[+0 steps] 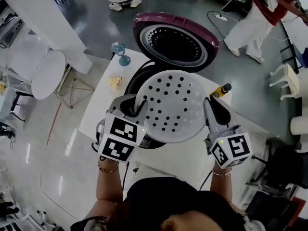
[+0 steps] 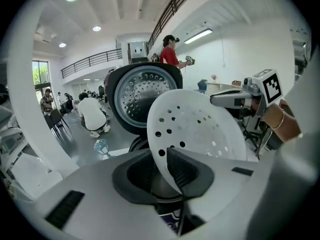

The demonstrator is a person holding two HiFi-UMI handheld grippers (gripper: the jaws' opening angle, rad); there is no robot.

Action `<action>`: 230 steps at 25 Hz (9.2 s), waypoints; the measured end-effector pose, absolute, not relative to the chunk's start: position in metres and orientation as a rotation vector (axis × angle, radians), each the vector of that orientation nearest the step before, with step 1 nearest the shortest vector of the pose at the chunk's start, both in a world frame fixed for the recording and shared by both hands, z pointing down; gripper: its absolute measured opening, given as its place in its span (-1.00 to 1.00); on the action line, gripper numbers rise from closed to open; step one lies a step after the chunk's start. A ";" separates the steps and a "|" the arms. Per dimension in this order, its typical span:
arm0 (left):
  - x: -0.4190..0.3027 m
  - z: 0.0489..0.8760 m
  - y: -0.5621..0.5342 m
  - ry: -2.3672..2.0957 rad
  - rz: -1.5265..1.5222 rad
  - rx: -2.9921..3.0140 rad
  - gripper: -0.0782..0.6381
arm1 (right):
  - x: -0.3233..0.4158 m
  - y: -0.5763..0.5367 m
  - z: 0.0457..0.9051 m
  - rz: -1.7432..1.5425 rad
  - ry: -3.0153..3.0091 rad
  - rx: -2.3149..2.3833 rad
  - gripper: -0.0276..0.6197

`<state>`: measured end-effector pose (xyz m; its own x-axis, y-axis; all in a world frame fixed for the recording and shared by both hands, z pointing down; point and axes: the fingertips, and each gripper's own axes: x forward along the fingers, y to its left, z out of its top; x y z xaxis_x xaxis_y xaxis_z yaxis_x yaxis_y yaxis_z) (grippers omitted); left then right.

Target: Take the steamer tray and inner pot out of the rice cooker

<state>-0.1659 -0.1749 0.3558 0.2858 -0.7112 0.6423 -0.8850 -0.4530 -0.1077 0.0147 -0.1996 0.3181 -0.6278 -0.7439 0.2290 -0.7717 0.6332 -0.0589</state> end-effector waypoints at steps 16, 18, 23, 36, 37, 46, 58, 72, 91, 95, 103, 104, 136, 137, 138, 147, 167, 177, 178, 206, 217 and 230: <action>-0.011 0.372 -0.094 -1.248 0.768 2.396 -0.55 | 0.169 -0.117 0.335 0.241 -2.450 1.465 -0.80; 0.002 0.383 -0.086 -1.225 0.786 2.379 -0.54 | 0.184 -0.112 0.348 0.277 -2.425 1.463 -0.80; 0.027 0.421 -0.077 -1.237 0.637 2.264 -0.53 | 0.205 -0.121 0.387 0.253 -2.348 1.377 -0.80; 0.048 0.572 -0.081 -1.215 0.600 1.862 -0.53 | 0.199 -0.180 0.519 0.326 -2.317 0.982 -0.80; 0.050 0.580 -0.084 -1.217 0.588 1.834 -0.53 | 0.199 -0.187 0.525 0.334 -2.325 0.959 -0.80; 0.057 0.636 -0.111 -1.269 0.468 1.602 -0.55 | 0.182 -0.246 0.576 0.326 -2.398 0.773 -0.80; 0.046 0.662 -0.150 -1.379 0.442 1.536 -0.57 | 0.178 -0.287 0.619 0.436 -2.453 0.741 -0.80; 0.051 0.660 -0.162 -1.394 0.374 1.586 -0.51 | 0.189 -0.294 0.638 0.403 -2.428 0.799 -0.79; 0.021 0.439 -0.060 -1.019 -0.365 1.975 -0.56 | 0.199 -0.217 0.447 0.337 -2.851 1.280 -0.65; 0.003 0.359 -0.049 -0.992 -0.490 2.169 -0.74 | 0.162 -0.200 0.400 0.161 -2.934 1.241 -0.73; -0.128 0.313 -0.090 -1.546 -0.058 2.385 -0.78 | 0.077 -0.184 0.375 -0.001 -2.797 1.120 -0.90; -0.154 0.320 -0.099 -1.662 0.103 2.349 -0.78 | 0.067 -0.186 0.379 -0.002 -2.728 1.122 -0.90; -0.239 0.494 -0.261 -1.159 1.401 2.190 -0.13 | -0.055 -0.257 0.490 0.006 -1.838 0.934 -0.23; -0.239 0.496 -0.263 -1.152 1.423 2.184 -0.13 | -0.054 -0.260 0.494 0.011 -1.819 0.926 -0.20; -0.239 0.498 -0.266 -1.141 1.437 2.181 -0.13 | -0.054 -0.262 0.498 0.017 -1.806 0.921 -0.17; -0.236 0.516 -0.280 -1.125 1.557 2.157 -0.07 | -0.052 -0.282 0.511 -0.058 -1.670 0.898 -0.11; -0.237 0.492 -0.279 -1.220 1.502 2.157 -0.35 | -0.062 -0.274 0.444 0.010 -2.023 1.080 -0.55; -0.234 0.443 -0.269 -1.319 1.201 2.258 -0.67 | -0.057 -0.268 0.409 0.189 -2.230 1.282 -0.71; -0.234 0.438 -0.269 -1.329 1.186 2.266 -0.68 | -0.055 -0.267 0.407 0.206 -2.248 1.299 -0.72; -0.238 0.323 -0.229 -1.581 0.852 2.443 -0.76 | -0.057 -0.206 0.283 0.303 -2.702 1.514 -0.80; -0.129 0.290 -0.181 -1.506 0.813 2.564 -0.76 | 0.049 -0.143 0.246 0.258 -2.693 1.645 -0.80; -0.004 0.341 -0.095 -1.280 0.913 2.604 -0.76 | 0.171 -0.042 0.298 0.463 -2.555 1.760 -0.80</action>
<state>-0.0036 -0.0947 0.3405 0.4666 -0.6889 0.5546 -0.7488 -0.6415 -0.1669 0.1706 -0.0420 0.2983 -0.3706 -0.9132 0.1695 -0.9146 0.3270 -0.2379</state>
